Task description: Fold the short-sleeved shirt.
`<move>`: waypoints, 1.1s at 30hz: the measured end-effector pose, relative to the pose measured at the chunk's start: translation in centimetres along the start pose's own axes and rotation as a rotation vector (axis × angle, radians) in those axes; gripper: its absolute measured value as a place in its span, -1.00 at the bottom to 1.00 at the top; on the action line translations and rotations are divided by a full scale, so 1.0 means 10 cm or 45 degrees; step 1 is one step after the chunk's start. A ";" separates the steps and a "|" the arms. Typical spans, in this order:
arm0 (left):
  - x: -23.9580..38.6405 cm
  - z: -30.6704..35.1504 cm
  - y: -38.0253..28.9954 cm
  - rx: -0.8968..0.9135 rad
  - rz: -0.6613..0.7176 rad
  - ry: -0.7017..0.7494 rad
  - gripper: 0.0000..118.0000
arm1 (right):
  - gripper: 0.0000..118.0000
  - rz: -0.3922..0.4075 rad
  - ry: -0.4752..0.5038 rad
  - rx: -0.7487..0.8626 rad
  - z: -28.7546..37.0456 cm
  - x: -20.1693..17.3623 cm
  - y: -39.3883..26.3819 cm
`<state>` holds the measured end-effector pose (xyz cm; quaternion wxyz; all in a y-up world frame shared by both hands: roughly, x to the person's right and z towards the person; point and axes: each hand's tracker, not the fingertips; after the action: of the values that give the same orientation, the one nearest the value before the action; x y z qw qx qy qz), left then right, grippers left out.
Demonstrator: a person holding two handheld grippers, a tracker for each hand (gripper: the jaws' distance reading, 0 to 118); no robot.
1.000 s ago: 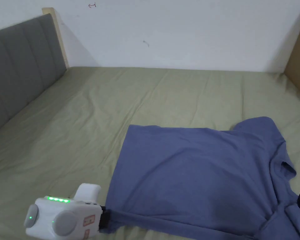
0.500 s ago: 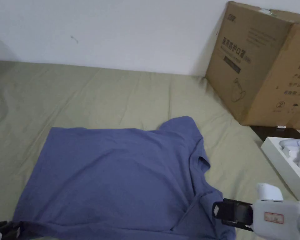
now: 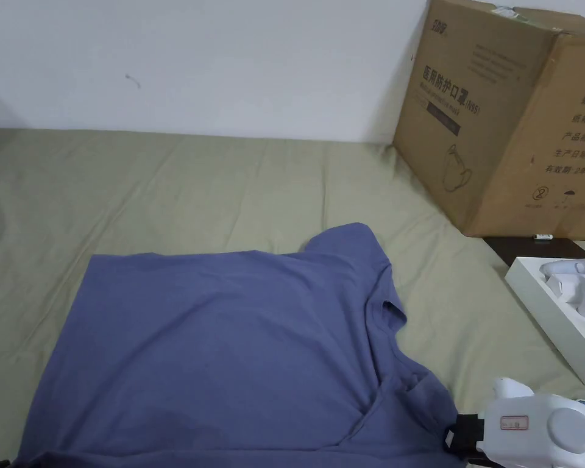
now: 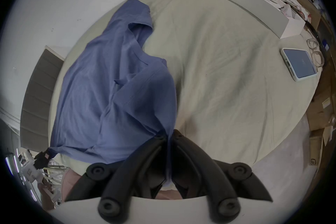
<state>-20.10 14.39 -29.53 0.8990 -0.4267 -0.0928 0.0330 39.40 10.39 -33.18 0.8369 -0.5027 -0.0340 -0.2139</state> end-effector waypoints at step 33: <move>-0.55 -1.86 1.66 -0.159 0.138 0.055 0.50 | 0.67 0.217 -0.070 0.081 -1.34 -0.97 2.13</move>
<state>-21.53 10.02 -54.62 0.8693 -0.4871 -0.0522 0.0666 36.79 10.60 -60.03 0.8664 -0.4826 -0.0208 -0.1271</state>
